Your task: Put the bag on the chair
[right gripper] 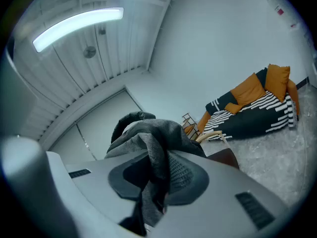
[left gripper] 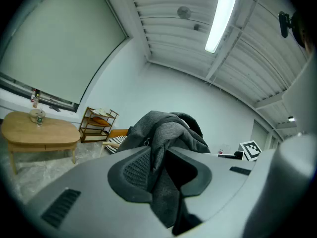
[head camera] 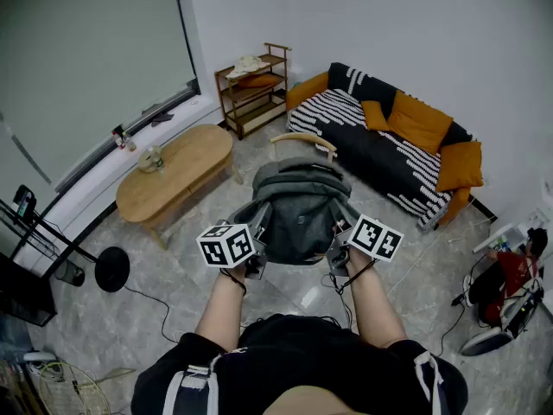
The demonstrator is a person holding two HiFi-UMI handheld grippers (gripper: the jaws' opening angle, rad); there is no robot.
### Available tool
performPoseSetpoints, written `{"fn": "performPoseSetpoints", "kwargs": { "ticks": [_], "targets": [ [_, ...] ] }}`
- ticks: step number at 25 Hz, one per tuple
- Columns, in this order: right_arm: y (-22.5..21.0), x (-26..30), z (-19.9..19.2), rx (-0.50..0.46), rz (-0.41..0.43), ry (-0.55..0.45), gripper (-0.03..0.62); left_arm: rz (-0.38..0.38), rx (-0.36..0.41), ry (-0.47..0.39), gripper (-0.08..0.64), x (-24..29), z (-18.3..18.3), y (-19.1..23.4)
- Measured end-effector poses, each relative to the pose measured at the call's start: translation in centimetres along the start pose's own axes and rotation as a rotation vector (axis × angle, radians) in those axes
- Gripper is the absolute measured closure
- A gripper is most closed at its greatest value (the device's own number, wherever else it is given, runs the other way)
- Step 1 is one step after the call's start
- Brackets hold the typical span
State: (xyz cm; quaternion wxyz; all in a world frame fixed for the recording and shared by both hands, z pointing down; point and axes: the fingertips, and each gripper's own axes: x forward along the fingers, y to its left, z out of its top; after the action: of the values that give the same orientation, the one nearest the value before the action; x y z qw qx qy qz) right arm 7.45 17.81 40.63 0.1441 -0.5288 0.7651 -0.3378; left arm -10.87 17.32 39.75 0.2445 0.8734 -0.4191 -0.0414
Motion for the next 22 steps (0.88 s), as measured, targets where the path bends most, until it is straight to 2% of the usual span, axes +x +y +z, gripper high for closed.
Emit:
{"fn": "performPoseSetpoints", "kwargs": {
  "ticks": [13, 22],
  "targets": [
    [-1.2, -2.1, -2.7, 0.021, -0.019, 0.037, 0.509, 0.029, -0.019, 0.024, 0.46, -1.8, -2.6, -0.6],
    [0.3, 0.1, -2.6, 0.005, -0.025, 0.024, 0.508, 0.015, -0.019, 0.026, 0.459, -1.6, -1.0, 1.7]
  ]
}}
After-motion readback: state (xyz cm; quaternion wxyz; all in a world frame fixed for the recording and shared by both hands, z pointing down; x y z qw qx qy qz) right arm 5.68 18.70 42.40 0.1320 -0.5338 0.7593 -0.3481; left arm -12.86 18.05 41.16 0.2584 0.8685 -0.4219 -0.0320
